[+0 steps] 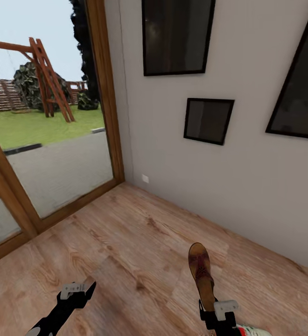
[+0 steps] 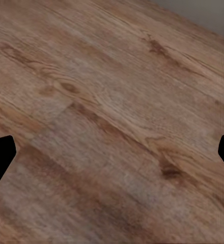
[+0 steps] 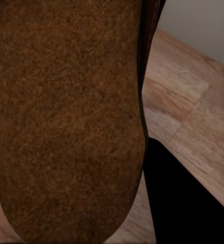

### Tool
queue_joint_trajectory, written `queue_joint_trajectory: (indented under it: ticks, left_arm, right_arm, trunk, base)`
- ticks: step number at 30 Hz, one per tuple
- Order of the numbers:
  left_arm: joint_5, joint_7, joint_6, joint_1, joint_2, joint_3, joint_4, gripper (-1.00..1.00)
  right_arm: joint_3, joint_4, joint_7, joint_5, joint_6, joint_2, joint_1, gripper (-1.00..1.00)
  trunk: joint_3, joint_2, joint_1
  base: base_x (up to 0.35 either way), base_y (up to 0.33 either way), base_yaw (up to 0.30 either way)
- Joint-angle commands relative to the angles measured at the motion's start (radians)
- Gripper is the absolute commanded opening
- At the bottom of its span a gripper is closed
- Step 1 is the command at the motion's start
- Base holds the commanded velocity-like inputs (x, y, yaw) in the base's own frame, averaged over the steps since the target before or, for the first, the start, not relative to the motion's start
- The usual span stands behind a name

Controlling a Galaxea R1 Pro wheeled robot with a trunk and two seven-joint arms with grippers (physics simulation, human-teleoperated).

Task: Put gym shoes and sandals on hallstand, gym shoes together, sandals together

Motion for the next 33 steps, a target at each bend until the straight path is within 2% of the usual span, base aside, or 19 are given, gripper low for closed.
queue_joint_trajectory:
  ticks: [1,20,33]
  left_arm:
    - [0.009,-0.008,0.001,0.0,0.0,0.002,0.001,1.0]
    - [0.009,-0.008,0.001,0.0,0.0,0.002,0.001,1.0]
    - [0.009,-0.008,0.002,0.0,0.0,0.002,0.001,1.0]
  right_arm:
    - [0.003,0.001,-0.009,0.007,-0.001,0.0,-0.001,-1.0]
    - [0.003,0.001,-0.009,0.007,0.0,0.0,-0.001,-1.0]
    - [0.003,0.001,-0.009,0.007,0.0,0.0,-0.001,-1.0]
  trunk:
    - [-0.001,0.0,0.0]
    - [-0.001,0.0,0.0]
    - [-0.001,0.0,0.0]
  base:
    - [0.0,0.0,-0.266]
    - [0.0,0.005,-0.268]
    - [0.0,0.253,-0.268]
